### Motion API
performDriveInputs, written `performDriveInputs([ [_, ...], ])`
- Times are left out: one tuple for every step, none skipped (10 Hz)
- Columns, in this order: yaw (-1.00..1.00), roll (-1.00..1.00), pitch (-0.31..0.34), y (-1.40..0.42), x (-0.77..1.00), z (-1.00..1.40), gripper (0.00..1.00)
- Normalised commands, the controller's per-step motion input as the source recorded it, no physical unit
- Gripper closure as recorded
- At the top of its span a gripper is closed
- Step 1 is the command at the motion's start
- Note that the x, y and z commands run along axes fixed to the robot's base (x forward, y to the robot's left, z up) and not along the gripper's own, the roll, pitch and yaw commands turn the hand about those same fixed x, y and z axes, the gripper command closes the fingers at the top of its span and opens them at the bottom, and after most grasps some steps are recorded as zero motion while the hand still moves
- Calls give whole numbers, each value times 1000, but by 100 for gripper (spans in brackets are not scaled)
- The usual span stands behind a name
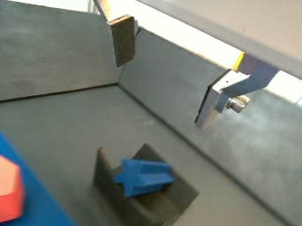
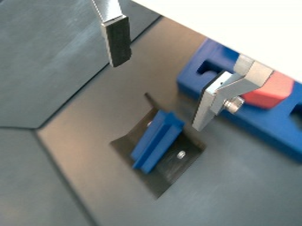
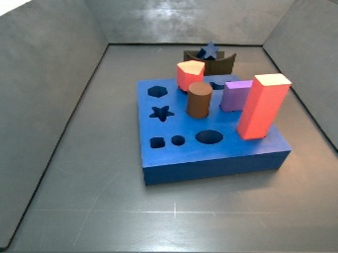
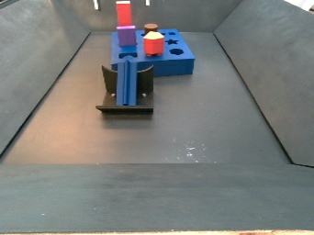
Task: Pick up the star object. Move up. Place the star object on the fixture. Regrasp the star object. Move to above the board. Insert the star object.
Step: Regrasp the star object.
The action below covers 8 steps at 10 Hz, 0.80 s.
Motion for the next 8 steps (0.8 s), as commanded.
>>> performDriveInputs([
  [41, 1000, 25, -25, 34, -6, 0],
  [46, 1000, 39, -27, 48, -9, 0],
  [51, 1000, 49, -30, 59, -9, 0],
  [70, 1000, 87, -33, 78, -13, 0],
  [83, 1000, 104, -37, 82, -12, 0],
  [110, 892, 127, -38, 87, -15, 0],
  [125, 705, 122, -38, 89, -20, 0],
  [143, 453, 107, -42, 89, -17, 0],
])
